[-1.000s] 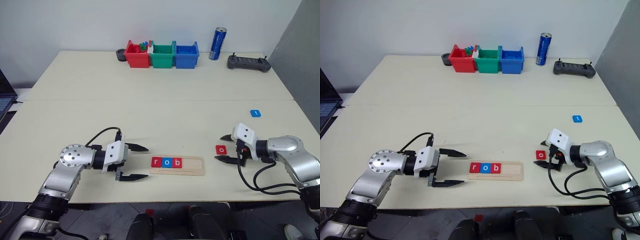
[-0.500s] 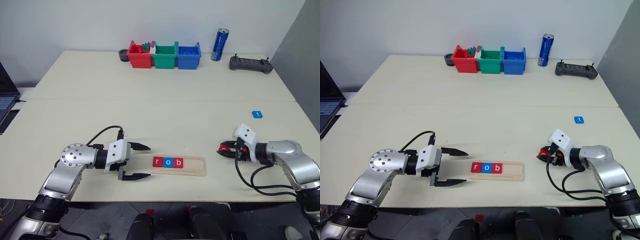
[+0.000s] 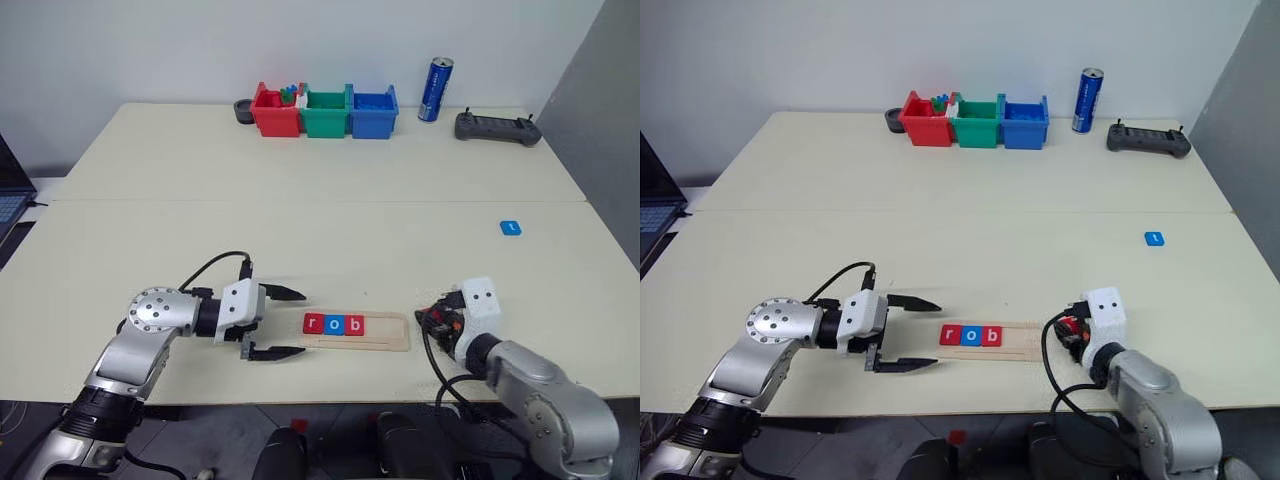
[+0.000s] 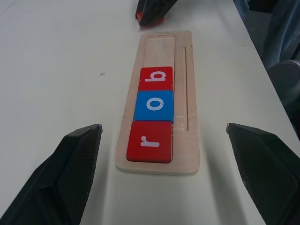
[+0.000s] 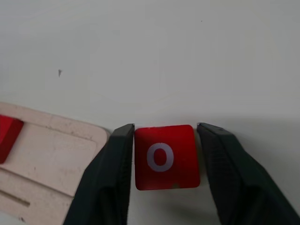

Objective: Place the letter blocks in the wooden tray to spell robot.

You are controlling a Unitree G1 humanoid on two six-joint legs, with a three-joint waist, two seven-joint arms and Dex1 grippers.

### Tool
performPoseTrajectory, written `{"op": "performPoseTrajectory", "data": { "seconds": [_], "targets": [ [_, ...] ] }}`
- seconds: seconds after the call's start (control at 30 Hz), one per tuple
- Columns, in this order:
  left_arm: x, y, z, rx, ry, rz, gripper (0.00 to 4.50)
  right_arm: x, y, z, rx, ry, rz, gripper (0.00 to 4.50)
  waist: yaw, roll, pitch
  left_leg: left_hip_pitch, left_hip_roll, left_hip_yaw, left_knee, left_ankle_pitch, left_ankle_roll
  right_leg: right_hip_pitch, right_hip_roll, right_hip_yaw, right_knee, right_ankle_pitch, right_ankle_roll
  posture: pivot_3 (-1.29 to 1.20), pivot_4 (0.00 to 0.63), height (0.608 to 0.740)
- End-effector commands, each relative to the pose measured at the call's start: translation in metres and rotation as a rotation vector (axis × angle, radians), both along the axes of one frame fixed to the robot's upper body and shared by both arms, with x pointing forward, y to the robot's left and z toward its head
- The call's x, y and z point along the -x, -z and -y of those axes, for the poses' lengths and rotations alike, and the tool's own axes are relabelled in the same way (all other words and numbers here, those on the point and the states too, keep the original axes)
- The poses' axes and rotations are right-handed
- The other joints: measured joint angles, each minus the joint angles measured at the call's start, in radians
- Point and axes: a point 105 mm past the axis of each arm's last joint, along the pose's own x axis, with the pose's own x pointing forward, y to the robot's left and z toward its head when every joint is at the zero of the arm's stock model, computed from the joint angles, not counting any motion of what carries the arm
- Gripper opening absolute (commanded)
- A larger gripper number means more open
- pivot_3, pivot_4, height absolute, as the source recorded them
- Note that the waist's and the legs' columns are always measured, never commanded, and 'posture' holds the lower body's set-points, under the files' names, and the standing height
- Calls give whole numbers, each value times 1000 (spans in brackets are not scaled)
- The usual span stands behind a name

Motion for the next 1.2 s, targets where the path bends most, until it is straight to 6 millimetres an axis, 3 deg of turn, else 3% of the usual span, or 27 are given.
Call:
{"op": "performPoseTrajectory", "data": {
  "seconds": [0.03,0.13,0.2,0.3,0.4,0.57,0.77,0.97,1.2],
  "targets": [
    [-1,-7,2,4,14,26,4500,-14,-35,10,-13,81,158,3419,0,0,0,0,0,0,0,0,0,0,0,0,0,0,0,0,150,740],
    [-1,-9,2,5,13,26,4500,-26,-61,14,-10,76,249,4459,-1,0,0,0,0,0,0,0,0,0,0,0,0,0,-1,0,150,740],
    [0,-10,2,6,12,22,4500,-32,-73,15,-13,22,280,4459,-1,0,0,0,0,0,0,0,0,0,0,0,0,1,-1,0,150,740],
    [2,-9,-2,1,11,10,4500,-26,-87,5,53,-291,306,4459,0,1,1,-1,0,0,-1,0,0,-1,0,0,-1,2,-3,0,150,740],
    [4,-11,-5,1,26,-11,4500,-10,-85,8,182,-571,282,4459,3,2,1,-2,-2,0,-1,0,0,-1,-1,-1,-2,2,-3,0,150,740],
    [5,-16,-10,4,41,-20,4500,-3,-66,27,395,-777,238,4459,0,1,2,-2,-1,0,0,-2,3,-1,-1,-1,-2,1,-2,0,150,740],
    [1,-31,-4,92,22,11,4500,-11,-61,39,450,-795,287,4459,-1,1,2,-2,-1,1,1,-2,3,0,-1,0,-1,1,-1,0,150,740],
    [6,-33,-3,114,38,10,4500,-11,-60,38,431,-827,331,4459,0,1,2,-2,-1,1,1,-2,3,0,-1,0,-1,2,-3,0,150,740],
    [11,-33,-3,109,49,5,4500,-8,-59,44,431,-875,253,4459,1,1,2,-2,-1,1,1,-2,3,0,-1,0,-1,2,-3,0,150,740]
  ]
}}
